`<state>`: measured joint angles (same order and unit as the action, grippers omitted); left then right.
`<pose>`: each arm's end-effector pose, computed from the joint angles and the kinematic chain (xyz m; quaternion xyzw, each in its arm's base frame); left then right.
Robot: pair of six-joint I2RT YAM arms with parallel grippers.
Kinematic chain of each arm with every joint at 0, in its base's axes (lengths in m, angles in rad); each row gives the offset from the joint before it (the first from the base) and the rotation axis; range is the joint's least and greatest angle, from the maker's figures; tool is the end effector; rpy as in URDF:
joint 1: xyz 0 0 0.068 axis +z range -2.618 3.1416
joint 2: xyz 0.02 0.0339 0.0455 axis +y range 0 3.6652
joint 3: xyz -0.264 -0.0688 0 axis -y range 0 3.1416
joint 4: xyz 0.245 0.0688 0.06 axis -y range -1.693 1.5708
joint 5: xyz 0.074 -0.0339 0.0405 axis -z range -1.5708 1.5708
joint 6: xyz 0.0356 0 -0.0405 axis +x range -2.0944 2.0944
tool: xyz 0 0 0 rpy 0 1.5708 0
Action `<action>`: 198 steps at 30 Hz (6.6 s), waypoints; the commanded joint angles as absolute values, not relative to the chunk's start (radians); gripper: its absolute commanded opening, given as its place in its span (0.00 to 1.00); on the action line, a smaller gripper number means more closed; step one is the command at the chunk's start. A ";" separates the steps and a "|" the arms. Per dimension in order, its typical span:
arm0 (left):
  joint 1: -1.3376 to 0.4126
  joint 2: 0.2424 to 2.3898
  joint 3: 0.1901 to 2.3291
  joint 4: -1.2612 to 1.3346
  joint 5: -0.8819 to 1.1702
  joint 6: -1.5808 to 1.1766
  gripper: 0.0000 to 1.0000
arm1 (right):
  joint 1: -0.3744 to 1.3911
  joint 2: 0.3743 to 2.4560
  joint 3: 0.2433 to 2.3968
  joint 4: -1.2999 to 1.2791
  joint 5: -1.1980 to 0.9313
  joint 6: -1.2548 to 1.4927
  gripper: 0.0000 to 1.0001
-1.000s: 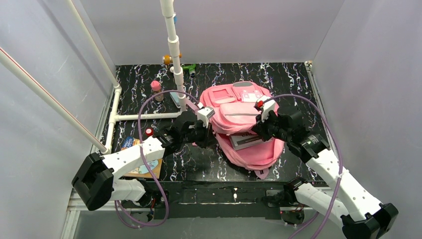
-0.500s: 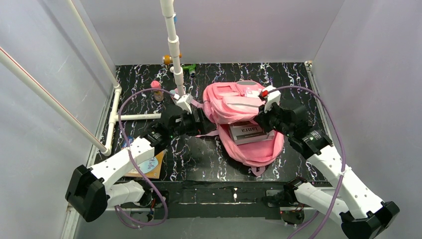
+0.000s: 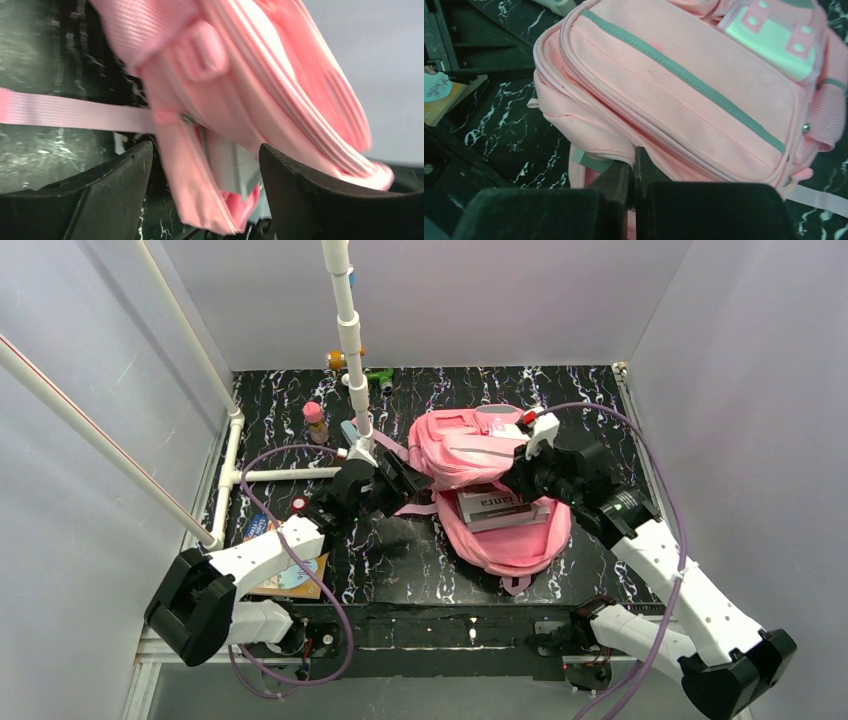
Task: Pack the student bag
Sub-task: Zip the student bag at the center of the board.
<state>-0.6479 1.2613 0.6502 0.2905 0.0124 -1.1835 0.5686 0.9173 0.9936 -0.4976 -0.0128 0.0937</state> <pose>0.2219 -0.1685 0.2390 -0.2111 0.7829 -0.4671 0.3525 0.1676 0.1077 0.3568 -0.2008 0.8149 0.1818 0.5123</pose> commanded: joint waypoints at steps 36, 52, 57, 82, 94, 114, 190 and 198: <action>-0.924 1.428 1.053 0.063 0.081 0.545 0.66 | 0.563 1.046 1.017 -0.292 -0.418 0.249 0.02; -0.793 1.384 1.042 0.077 0.095 0.186 0.00 | 0.459 0.999 1.117 -0.814 0.538 0.460 0.98; -0.784 1.365 1.000 0.130 0.137 0.163 0.00 | 0.014 1.099 1.001 -0.525 -0.018 0.444 0.95; -0.781 1.347 0.966 0.170 0.222 0.112 0.00 | -0.028 1.749 1.098 -0.079 -0.403 0.562 0.52; -0.781 1.359 0.971 0.179 0.235 0.086 0.00 | 0.055 1.741 1.130 -0.217 -0.251 0.531 0.49; -0.781 1.377 0.964 0.183 0.202 0.045 0.00 | 0.087 1.653 1.080 -0.203 -0.193 0.423 0.33; -0.724 1.507 1.042 0.198 0.285 -0.228 0.00 | 0.200 1.058 0.657 0.073 -0.398 0.482 0.01; -0.726 1.590 1.106 0.231 0.331 -0.203 0.00 | 0.320 0.758 0.454 0.190 -0.461 0.598 0.01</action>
